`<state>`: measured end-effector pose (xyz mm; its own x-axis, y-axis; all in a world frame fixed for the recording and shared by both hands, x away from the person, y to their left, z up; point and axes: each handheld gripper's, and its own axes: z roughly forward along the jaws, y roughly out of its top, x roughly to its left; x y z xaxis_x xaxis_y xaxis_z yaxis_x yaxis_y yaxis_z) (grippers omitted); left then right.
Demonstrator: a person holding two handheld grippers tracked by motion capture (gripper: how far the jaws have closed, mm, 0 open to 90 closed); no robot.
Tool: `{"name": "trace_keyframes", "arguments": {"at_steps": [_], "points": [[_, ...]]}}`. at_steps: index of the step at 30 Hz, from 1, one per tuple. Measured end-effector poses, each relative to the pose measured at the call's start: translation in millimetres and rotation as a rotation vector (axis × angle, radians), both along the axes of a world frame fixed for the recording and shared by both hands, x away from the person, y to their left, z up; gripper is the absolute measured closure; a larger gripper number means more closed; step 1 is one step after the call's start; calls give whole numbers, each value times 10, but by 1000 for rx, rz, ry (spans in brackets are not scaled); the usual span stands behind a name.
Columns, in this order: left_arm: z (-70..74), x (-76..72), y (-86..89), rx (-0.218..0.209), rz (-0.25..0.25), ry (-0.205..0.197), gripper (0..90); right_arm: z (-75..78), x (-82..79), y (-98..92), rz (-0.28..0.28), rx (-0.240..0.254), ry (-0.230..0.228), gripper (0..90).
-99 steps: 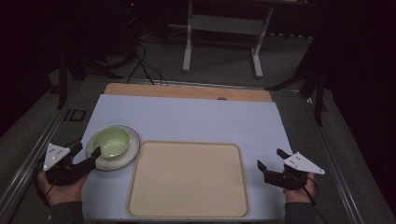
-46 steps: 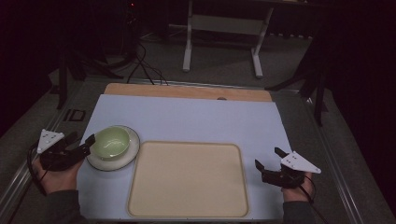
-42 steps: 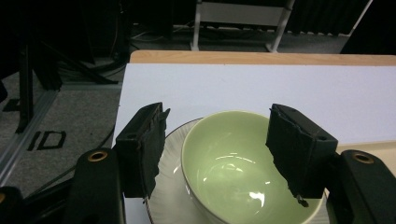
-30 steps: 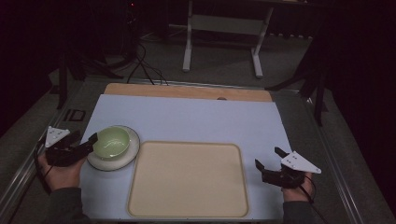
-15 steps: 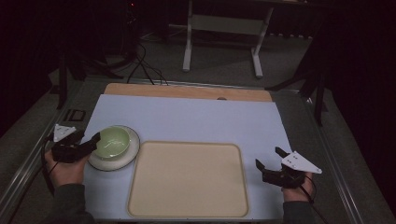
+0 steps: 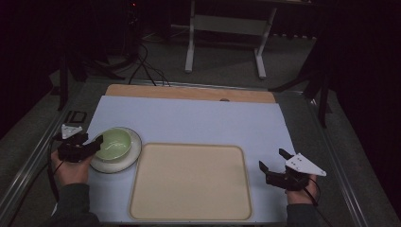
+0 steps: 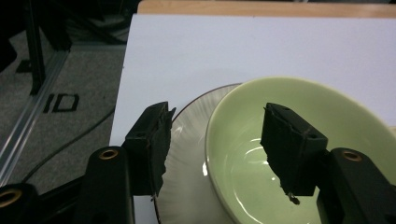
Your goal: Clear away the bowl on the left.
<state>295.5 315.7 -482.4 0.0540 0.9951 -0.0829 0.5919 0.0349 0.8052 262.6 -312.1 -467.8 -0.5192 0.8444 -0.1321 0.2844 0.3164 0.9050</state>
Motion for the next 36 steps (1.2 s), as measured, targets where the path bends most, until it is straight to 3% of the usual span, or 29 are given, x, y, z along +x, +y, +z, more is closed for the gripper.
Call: {"name": "trace_keyframes", "arguments": {"at_steps": [6,15,23,36], "points": [[-82,25,49,-36,8,47,479,4,-4,4,-1,1,-1,137],[-132,72,27,-41,4,106,592,5,-1,1,-4,2,-2,137],[-166,117,22,-74,9,171,660,8,2,-7,-11,4,-5,138],[-225,194,45,-155,-9,210,718,11,3,-10,-15,2,-6,138]]}}
